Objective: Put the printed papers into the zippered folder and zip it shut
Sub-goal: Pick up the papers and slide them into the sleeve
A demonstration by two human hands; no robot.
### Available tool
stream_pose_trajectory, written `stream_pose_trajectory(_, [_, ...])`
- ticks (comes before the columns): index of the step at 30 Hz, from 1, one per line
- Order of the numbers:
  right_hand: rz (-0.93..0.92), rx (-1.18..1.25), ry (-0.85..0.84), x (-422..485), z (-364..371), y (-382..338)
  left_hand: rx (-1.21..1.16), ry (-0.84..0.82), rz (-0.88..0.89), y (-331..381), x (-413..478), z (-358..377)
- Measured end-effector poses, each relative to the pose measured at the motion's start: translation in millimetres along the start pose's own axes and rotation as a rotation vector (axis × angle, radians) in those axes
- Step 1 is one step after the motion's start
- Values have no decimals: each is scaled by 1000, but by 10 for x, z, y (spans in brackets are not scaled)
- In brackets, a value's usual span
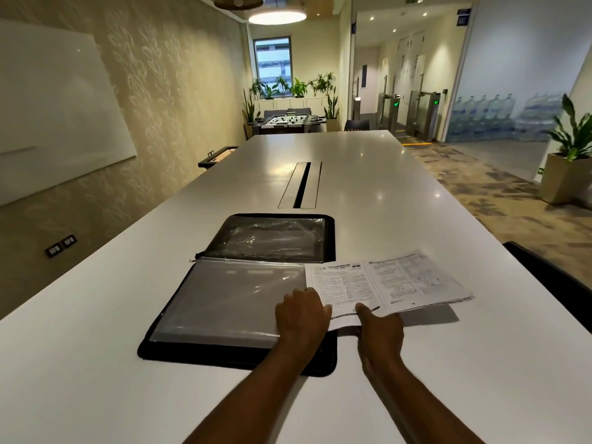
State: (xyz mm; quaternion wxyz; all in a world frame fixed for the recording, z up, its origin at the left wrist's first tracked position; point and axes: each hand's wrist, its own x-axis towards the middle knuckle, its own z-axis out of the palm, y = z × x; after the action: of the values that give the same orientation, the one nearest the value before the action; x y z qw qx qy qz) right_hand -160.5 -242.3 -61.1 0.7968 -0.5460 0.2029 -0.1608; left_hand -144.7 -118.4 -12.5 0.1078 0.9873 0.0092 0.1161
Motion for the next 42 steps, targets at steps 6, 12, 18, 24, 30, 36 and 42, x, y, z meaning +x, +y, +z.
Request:
stream_pose_trajectory(6, [-14, -6, 38, 26, 30, 7, 85, -92, 0, 12, 2, -81])
stream_pose_trajectory(12, [-50, -131, 124, 33, 43, -1, 130, -113, 6, 56, -36, -145])
stream_pose_trajectory(18, [-54, -199, 167, -13, 76, 29, 21, -206, -25, 41, -128, -189])
stream_pose_trajectory(24, [-64, -279, 170, -18, 92, -45, -62, -222, -71, 16, -203, -262])
stream_pose_trajectory(30, [-95, -327, 180, -6, 98, -88, -195, -224, -67, 41, -240, -284])
stream_pose_trajectory(36, [-67, -335, 202, -75, 152, -23, -242, -203, -64, 95, -295, -238])
stream_pose_trajectory(42, [1, -320, 263, -65, 224, -45, -253, -175, -75, 82, -321, -226])
